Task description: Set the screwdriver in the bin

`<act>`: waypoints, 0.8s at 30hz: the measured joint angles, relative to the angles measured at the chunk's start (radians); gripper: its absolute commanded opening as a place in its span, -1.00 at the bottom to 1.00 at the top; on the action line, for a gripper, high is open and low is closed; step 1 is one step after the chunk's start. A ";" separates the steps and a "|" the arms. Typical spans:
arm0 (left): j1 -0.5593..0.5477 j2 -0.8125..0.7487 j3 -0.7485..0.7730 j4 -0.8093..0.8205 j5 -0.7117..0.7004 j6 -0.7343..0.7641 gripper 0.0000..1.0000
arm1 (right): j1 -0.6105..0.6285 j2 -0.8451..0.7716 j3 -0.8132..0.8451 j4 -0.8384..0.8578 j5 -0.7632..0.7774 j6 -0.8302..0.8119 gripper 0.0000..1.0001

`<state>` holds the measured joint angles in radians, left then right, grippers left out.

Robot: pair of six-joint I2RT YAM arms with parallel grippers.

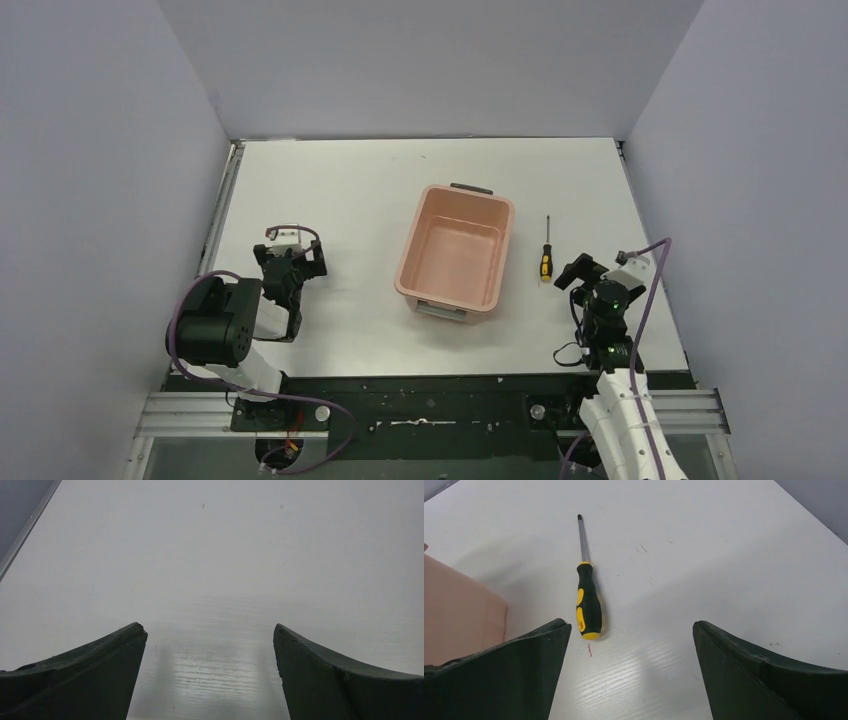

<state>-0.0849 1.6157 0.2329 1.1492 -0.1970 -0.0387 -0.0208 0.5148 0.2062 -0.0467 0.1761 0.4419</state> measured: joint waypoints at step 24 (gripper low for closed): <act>0.000 0.000 0.000 0.001 0.001 0.000 0.95 | -0.024 1.092 1.194 -0.552 -0.172 -0.180 0.73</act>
<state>-0.0849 1.6157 0.2329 1.1500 -0.1959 -0.0391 -0.0444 1.6066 1.3998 -0.5987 0.0036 0.2619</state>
